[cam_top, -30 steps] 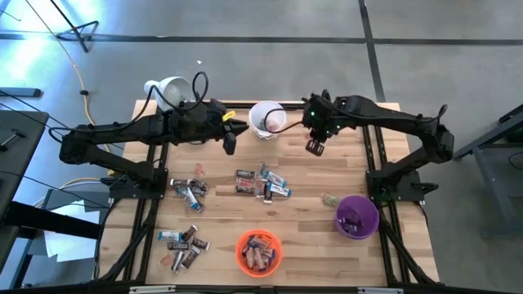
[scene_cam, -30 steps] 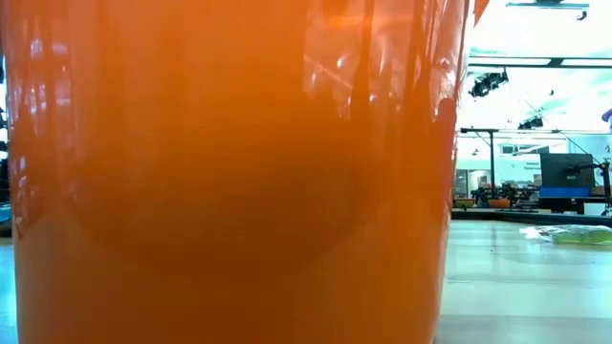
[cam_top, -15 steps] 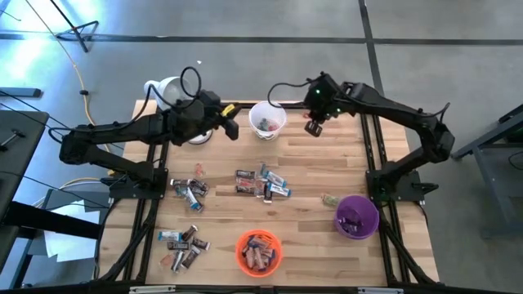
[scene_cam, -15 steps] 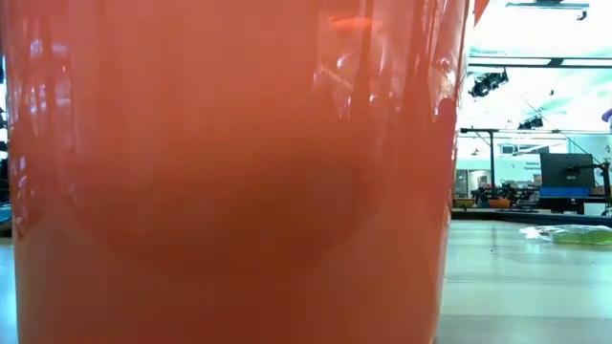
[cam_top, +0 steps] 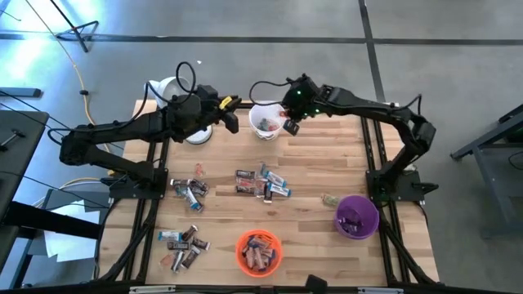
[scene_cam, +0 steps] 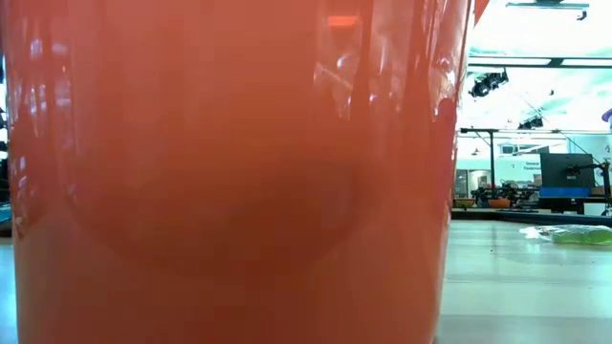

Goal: Organize candy in baskets
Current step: Put the red gummy into the white bucket

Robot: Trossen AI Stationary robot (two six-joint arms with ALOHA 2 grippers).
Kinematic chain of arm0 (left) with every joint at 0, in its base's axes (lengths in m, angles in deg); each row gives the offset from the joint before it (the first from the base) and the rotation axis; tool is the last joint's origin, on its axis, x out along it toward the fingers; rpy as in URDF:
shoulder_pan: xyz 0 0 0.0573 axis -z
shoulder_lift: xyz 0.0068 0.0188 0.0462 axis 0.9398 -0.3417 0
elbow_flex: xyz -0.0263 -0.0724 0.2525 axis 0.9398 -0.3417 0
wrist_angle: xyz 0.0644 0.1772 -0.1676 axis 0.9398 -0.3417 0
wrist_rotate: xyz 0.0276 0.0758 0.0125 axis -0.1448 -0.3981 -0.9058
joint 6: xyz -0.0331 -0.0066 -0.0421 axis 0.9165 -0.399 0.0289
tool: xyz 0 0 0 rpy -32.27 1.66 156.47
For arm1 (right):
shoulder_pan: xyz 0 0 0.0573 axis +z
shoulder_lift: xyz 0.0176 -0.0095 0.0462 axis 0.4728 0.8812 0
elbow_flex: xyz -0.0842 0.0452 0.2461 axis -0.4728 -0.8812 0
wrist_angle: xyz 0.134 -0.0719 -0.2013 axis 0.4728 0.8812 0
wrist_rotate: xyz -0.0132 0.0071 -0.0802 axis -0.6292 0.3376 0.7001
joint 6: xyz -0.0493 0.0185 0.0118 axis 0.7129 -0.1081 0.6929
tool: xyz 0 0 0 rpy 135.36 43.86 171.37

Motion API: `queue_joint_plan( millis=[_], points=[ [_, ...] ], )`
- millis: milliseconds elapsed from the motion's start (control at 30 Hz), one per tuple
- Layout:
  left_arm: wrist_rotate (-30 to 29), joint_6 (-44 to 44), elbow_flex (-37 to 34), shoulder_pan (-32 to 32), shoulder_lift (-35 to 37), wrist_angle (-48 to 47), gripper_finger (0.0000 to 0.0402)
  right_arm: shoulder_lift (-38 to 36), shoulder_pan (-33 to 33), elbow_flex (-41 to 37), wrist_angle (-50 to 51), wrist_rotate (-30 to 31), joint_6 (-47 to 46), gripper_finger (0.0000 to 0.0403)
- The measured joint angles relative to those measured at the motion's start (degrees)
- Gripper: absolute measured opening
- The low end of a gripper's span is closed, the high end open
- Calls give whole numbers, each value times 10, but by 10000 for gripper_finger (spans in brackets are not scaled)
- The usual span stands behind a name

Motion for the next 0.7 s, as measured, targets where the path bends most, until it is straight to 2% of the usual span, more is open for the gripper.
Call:
queue_joint_plan(
  millis=[267, 400, 500, 700],
  points=[
    [8, -19, 0, 0, 0, 22, 55, 59, -1, 0, -82, -65, -48, 0],
    [26, -21, 0, 0, 0, 26, 55, 74, -1, 0, -114, -77, -65, 4],
    [35, -32, 0, 0, 0, 26, 55, 73, -5, 0, -126, -84, -62, 27],
    [48, -46, 0, 0, 0, 25, 55, 73, -22, 0, -126, -95, -62, 102]
  ],
)
